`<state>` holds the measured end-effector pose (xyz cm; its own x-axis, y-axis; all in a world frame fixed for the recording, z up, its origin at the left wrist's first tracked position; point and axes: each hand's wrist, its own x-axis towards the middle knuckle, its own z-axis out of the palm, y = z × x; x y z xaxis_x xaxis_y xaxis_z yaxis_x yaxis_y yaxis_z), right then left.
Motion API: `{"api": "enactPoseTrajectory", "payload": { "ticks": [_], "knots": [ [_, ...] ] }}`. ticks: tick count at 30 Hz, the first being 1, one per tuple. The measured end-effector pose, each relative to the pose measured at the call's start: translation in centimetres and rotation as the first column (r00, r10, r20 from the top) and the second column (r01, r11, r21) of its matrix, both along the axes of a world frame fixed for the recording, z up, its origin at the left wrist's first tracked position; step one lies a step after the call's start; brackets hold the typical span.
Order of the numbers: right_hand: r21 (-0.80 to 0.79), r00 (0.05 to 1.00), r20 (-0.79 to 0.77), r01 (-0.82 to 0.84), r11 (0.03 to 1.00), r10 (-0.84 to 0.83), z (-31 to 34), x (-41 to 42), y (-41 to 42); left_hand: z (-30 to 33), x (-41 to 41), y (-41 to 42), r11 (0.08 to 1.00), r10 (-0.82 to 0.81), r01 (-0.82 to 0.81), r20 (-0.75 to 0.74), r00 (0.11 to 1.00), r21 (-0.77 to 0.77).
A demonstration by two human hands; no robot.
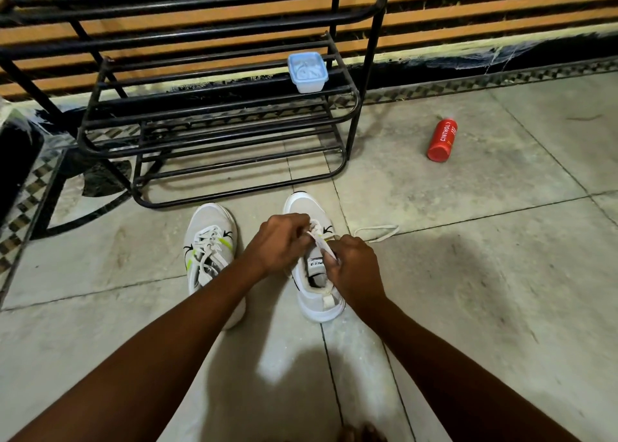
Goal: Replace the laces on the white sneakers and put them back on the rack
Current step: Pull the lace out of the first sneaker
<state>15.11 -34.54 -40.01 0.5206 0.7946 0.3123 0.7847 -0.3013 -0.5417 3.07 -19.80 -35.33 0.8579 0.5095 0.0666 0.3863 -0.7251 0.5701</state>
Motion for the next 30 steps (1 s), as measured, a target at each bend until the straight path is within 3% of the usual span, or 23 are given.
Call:
{"api": "enactPoseTrajectory", "payload": {
  "ticks": [2,5,8,11,13,16,20,22,23,25,26,28,30],
  "knots": [
    [0.007,1.000,0.000,-0.006,1.000,0.006,-0.5,-0.2,-0.2,-0.5,-0.7,0.1,0.973,0.181,-0.168,0.069,0.981,-0.159],
    [0.011,0.999,-0.030,-0.032,0.999,0.033,-0.6,-0.8,-0.2,-1.3,-0.9,-0.4,0.842,0.420,-0.360,0.069,0.905,-0.402],
    [0.019,0.994,-0.101,-0.026,0.999,0.028,-0.6,-1.3,-0.3,-1.2,-0.3,-0.7,0.803,0.509,-0.453,0.051,0.859,-0.388],
    [-0.040,0.996,-0.088,-0.006,0.999,0.002,-1.2,-1.3,-0.5,0.3,0.3,-0.9,0.864,0.459,-0.435,0.041,0.887,-0.253],
    [-0.076,0.998,-0.057,-0.019,0.997,0.014,-1.4,-1.3,-0.6,0.9,0.6,-0.6,0.874,0.378,-0.341,0.045,0.925,-0.346],
    [-0.087,0.995,-0.097,-0.021,0.996,0.013,-1.2,-1.2,-0.3,1.0,1.2,0.2,0.818,0.279,-0.247,-0.017,0.960,-0.520],
    [-0.091,0.993,-0.115,-0.035,0.995,0.024,-1.2,-1.1,0.0,0.6,1.5,0.6,0.917,0.165,-0.202,-0.134,0.977,-0.344],
    [-0.086,0.994,-0.104,-0.037,0.996,0.027,-1.3,-1.2,-0.2,1.0,1.7,0.6,0.910,0.182,-0.225,-0.153,0.971,-0.347],
    [-0.080,0.995,-0.100,-0.033,0.996,0.025,-1.3,-1.2,-0.2,1.2,1.8,0.7,0.856,0.227,-0.273,-0.156,0.961,-0.439],
    [-0.077,0.997,-0.079,-0.028,0.997,0.022,-1.2,-1.2,-0.2,1.6,2.0,0.6,0.573,0.425,-0.378,-0.131,0.896,-0.728],
    [-0.087,0.998,-0.064,-0.034,0.996,0.028,-1.4,-1.1,-0.3,1.8,1.9,0.4,0.453,0.506,-0.388,-0.127,0.853,-0.803],
    [-0.128,0.998,-0.051,-0.047,0.991,0.040,-1.6,-0.9,-0.3,1.9,1.5,-0.1,0.406,0.525,-0.366,-0.113,0.843,-0.837],
    [-0.131,0.998,-0.056,-0.041,0.991,0.034,-1.7,-0.7,-0.2,1.7,1.2,-0.7,0.444,0.435,-0.307,-0.097,0.895,-0.841]
  ]
}}
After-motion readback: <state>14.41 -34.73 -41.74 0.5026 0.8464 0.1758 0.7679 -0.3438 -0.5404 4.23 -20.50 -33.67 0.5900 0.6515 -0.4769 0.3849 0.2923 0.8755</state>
